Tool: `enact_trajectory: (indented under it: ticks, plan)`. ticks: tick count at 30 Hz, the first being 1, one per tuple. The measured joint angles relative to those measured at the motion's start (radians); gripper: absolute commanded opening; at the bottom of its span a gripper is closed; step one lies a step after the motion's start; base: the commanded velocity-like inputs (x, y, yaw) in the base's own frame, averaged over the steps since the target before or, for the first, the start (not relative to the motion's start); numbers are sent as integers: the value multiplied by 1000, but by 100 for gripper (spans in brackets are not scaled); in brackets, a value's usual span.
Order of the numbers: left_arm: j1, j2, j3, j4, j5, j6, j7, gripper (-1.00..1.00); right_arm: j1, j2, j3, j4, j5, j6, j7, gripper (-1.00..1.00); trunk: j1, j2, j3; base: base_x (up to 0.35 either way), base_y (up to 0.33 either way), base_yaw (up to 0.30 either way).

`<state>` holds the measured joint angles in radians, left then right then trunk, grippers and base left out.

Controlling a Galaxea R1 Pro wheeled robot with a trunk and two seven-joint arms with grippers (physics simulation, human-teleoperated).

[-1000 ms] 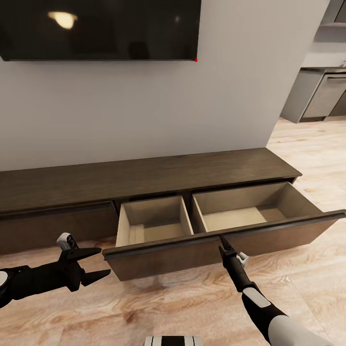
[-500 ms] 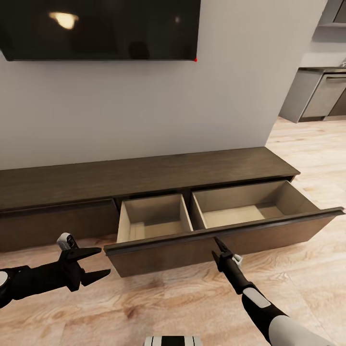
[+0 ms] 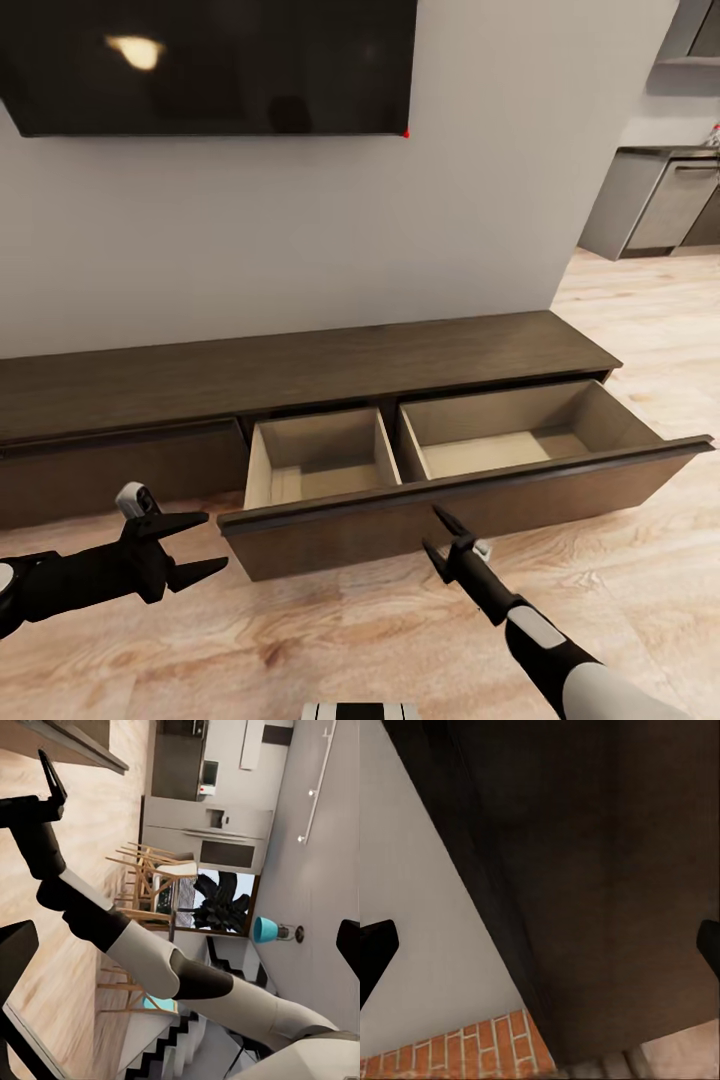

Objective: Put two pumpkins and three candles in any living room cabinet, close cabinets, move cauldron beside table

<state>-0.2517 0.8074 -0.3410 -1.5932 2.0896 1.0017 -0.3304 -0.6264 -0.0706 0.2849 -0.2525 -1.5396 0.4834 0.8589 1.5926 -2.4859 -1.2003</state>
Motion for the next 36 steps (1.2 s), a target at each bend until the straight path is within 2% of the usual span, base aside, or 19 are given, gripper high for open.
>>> enact_trajectory:
  ticks: [3, 6, 8, 9, 12, 15, 21, 29, 32, 36]
  plan:
    - [0, 0, -1, 1, 0, 0, 1, 100, 22, -2, 42, 7, 19, 78, -3, 100, -11, 21, 9, 0, 0, 0]
    - [0, 1, -4, 1, -1, 0, 1, 100, 39, -2, 66, 46, 47, 114, -5, 100, -23, 42, 19, 0, 0, 0]
    - [0, 1, -6, 5, -2, 0, 1, 100, 45, -1, 100, 97, 101, 131, -6, 100, -31, 56, 25, 0, 0, 0]
    - [-1, 1, -6, 6, -2, 0, 2, 100, 45, -1, 108, 104, 114, 133, -6, 100, -35, 63, 28, 0, 0, 0]
    - [0, 3, -9, 8, -4, 0, 3, 100, 48, -1, 161, 125, 216, 136, -4, 100, -46, 84, 38, 0, 0, 0]
    - [0, 3, -10, 9, -3, 0, 3, 100, 48, -2, 176, 127, 262, 128, 5, 100, -58, 105, 47, 0, 0, 0]
    - [0, 3, -10, 9, -5, 0, 3, 100, 48, -4, 180, 130, 278, 68, 18, 100, -81, 147, 66, 0, 0, 0]
    - [0, 3, -12, 9, -7, 0, 3, 100, 49, -4, 181, 133, 278, 43, 18, 100, -111, 203, 91, 0, 0, 0]
    - [0, 3, -12, 9, -8, 0, 3, 100, 50, -4, 181, 139, 280, 13, 18, 100, -123, 224, 100, 0, 0, 0]
    - [0, 3, -12, 9, -8, 0, 3, 100, 50, -4, 189, 141, 304, 3, 20, 100, -138, 252, 113, 0, 0, 0]
